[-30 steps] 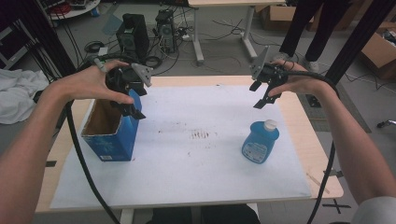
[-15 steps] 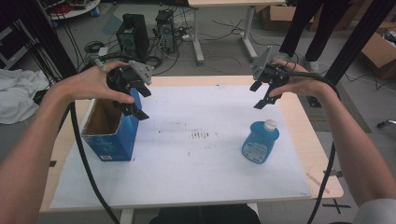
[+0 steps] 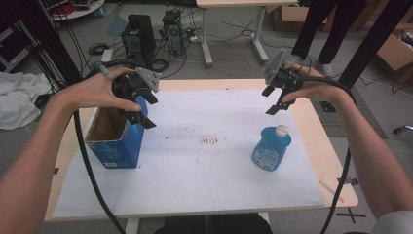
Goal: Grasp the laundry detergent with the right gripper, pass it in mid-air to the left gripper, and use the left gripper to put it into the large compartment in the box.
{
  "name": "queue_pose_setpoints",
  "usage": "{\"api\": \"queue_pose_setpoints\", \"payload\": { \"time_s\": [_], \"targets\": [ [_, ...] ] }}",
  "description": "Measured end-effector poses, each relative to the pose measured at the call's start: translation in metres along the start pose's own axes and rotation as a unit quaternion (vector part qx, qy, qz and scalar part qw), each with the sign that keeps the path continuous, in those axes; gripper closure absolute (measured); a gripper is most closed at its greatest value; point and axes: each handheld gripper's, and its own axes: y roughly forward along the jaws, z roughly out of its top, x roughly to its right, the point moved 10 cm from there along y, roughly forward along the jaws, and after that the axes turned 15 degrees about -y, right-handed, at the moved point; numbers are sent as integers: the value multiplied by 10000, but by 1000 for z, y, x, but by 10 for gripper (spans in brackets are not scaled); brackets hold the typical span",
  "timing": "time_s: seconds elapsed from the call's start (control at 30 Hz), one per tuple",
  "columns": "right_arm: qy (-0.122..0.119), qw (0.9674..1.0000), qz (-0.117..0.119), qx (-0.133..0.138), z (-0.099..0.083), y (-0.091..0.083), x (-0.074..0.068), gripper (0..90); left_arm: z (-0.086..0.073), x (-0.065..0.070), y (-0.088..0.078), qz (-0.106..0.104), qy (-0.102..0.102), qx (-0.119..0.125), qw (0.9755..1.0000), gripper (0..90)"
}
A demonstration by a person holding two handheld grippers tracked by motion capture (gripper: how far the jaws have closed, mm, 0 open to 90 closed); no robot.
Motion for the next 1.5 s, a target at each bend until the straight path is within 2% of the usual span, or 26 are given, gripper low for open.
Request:
{"api": "queue_pose_setpoints", "payload": {
  "time_s": [0.27,0.37,0.73,0.9,1.03,1.23,1.33,1.5],
  "targets": [
    [100,9999,-24,56,4,-9,-5,222,4,0,0,17,11,71,10000,172],
    [137,9999,-5,2,3,-11,-9,221,5,0,1,29,17,83,10000,172],
    [535,9985,21,98,-3,-30,-33,218,3,1,2,69,-35,39,10000,172],
    [722,9971,-69,241,0,-40,-42,217,2,1,2,84,-48,32,9999,172],
    [887,9954,-103,345,4,-46,-50,215,2,0,1,94,-52,40,9999,172],
    [1231,9904,-152,616,10,-51,-62,204,0,-1,2,116,-66,21,9999,172],
    [1310,9888,-150,704,13,-53,-70,202,0,-2,2,112,-70,35,9999,172],
    [1573,9851,-280,628,13,-52,-82,199,-1,-2,3,131,-61,16,9999,172]
  ]
}}
